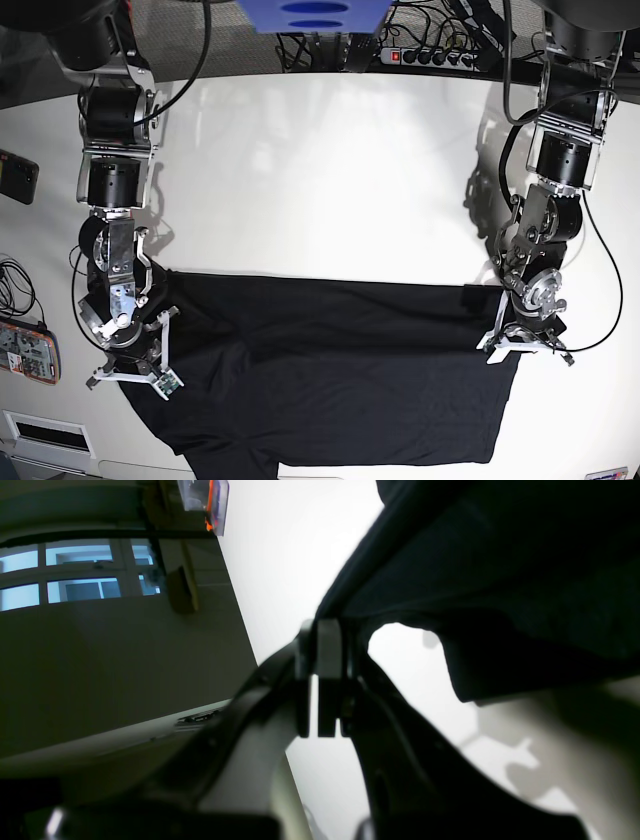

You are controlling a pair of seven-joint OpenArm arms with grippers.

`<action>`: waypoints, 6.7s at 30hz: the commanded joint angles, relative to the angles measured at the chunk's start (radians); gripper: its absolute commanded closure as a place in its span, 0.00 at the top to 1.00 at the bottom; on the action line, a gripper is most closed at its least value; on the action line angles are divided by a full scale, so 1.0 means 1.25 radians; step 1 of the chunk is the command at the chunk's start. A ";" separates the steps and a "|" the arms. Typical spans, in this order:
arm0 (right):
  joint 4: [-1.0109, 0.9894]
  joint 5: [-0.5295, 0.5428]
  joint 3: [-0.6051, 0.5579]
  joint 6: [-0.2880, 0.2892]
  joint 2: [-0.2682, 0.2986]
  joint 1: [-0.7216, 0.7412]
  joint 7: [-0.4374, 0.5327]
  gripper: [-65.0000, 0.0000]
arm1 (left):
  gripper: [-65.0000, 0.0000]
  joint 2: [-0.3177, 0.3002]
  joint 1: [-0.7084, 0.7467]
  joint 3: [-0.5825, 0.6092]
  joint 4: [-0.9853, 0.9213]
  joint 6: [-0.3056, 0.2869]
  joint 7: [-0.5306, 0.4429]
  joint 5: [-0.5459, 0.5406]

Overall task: Fold the T-shirt properly
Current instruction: 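Lift the shoulder edges and pull them over the shirt toward the hem, then lower the held edges and open both grippers onto the shirt, then regrasp the folded shirt edge with both grippers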

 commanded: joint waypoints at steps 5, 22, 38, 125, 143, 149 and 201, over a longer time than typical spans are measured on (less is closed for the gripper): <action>0.009 -0.001 0.001 -0.009 0.004 0.027 0.014 0.00 | 0.00 -0.009 -0.026 0.000 0.010 0.016 -0.002 0.016; -0.131 -0.001 -0.002 -0.051 0.004 0.082 0.077 0.00 | 0.00 -0.008 -0.149 0.175 -0.143 0.016 -0.002 0.016; -0.169 -0.002 0.001 -0.054 0.001 0.084 0.122 0.08 | 0.00 -0.008 -0.152 0.195 -0.149 0.016 -0.002 0.016; -0.150 0.612 -0.003 -0.200 0.007 -0.038 0.147 0.90 | 1.00 0.139 -0.122 -0.206 -0.326 0.015 -0.287 -0.444; -0.149 0.611 -0.004 -0.200 0.007 -0.048 0.173 0.90 | 1.00 0.139 -0.078 -0.209 -0.241 -0.117 -0.235 -0.446; -0.149 0.611 -0.004 -0.200 0.007 -0.048 0.174 0.90 | 1.00 0.124 -0.104 -0.208 -0.243 -0.150 -0.156 -0.460; -0.226 0.611 -0.003 -0.200 0.009 -0.105 0.209 0.90 | 0.50 0.082 -0.067 -0.213 -0.249 -0.188 -0.274 -0.573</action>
